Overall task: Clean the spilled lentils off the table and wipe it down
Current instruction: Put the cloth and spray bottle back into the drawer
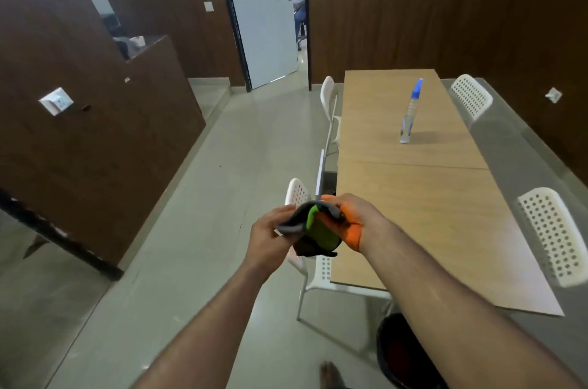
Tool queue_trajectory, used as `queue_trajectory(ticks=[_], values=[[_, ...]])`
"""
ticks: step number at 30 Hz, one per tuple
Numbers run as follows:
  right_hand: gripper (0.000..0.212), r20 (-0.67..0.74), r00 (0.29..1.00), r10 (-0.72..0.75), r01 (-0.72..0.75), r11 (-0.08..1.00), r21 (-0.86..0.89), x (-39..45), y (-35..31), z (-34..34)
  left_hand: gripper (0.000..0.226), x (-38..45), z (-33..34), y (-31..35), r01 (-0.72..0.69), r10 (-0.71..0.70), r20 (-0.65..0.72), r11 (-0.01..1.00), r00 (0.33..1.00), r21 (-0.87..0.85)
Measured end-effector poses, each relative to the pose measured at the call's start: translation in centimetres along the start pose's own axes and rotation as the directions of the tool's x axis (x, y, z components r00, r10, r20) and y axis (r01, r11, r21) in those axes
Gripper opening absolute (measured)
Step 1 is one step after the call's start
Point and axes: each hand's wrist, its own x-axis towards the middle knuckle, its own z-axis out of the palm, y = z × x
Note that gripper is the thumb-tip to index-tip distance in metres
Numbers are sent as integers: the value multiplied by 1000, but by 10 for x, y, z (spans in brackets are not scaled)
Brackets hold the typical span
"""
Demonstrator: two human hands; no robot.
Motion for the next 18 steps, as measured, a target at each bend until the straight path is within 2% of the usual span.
queue_trajectory(ticks=[2,4,7,9,11,13,14,16,18], values=[[18,-24,998,-50,49,998,-27,25,-9,17,36,24,-14,-3,87,-87,4,993,996,-83],[31,-54,990,-129,120,982,-149,51,-19,25,36,47,-26,-1,159,-162,-31,982,986,-99],[58,39,983,-179,180,898,-401,94,-34,48,38,93,-55,-1,263,-276,-61,950,959,-171],[65,120,974,-191,223,885,-409,116,-38,60,31,117,-73,6,301,-311,-20,931,950,-204],[65,259,947,-188,262,921,-288,146,-38,74,29,145,-94,13,333,-342,9,910,940,-248],[62,386,910,-153,234,957,-173,170,-44,96,33,182,-117,17,369,-381,13,885,924,-285],[60,433,893,-128,224,958,-180,176,-47,106,35,197,-125,19,380,-400,-13,879,916,-286],[51,450,889,-78,242,916,-319,196,-53,130,33,229,-140,10,412,-438,-102,888,893,-205],[42,364,930,-57,218,882,-418,219,-51,150,38,251,-148,1,417,-418,-185,908,889,-48]])
